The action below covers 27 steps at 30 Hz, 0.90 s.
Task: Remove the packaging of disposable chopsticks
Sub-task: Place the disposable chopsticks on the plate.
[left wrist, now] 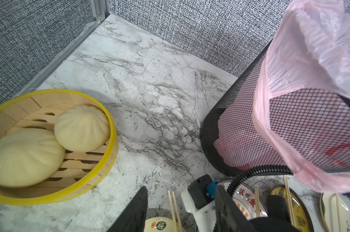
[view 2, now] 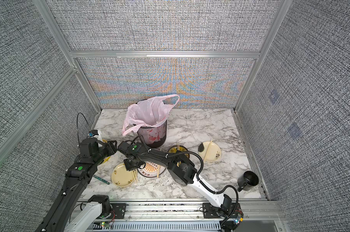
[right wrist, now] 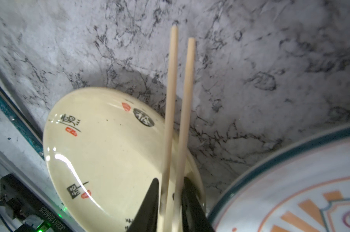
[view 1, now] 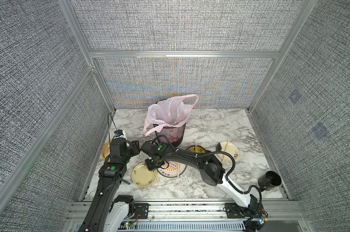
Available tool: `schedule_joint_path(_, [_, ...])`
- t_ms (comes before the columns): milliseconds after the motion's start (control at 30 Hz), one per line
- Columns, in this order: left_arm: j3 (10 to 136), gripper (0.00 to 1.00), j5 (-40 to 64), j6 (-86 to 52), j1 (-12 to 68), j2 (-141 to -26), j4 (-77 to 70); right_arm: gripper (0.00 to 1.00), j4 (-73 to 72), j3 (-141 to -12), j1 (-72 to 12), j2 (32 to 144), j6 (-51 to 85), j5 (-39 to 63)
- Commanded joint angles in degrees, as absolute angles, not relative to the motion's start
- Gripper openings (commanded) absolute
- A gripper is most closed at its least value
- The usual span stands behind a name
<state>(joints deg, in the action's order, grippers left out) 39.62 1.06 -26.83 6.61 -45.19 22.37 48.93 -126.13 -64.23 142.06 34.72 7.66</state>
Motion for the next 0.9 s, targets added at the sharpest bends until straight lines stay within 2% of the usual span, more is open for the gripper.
schedule_joint_path(0, [39.42,0.54,3.36,-26.29,6.75,-44.93,20.42,0.23,48.96,-126.68,-64.82,141.54,34.41,5.75])
schedule_joint_path(667, [38.98,0.54,3.43,-25.78,6.72,-44.65,20.04,0.19,47.21,-126.62,-65.63,141.00,34.30,5.19])
schedule_joint_path(867, [38.93,0.54,3.34,-25.75,6.72,-44.49,19.95,0.21,46.77,-126.03,-65.83,140.45,34.37,4.84])
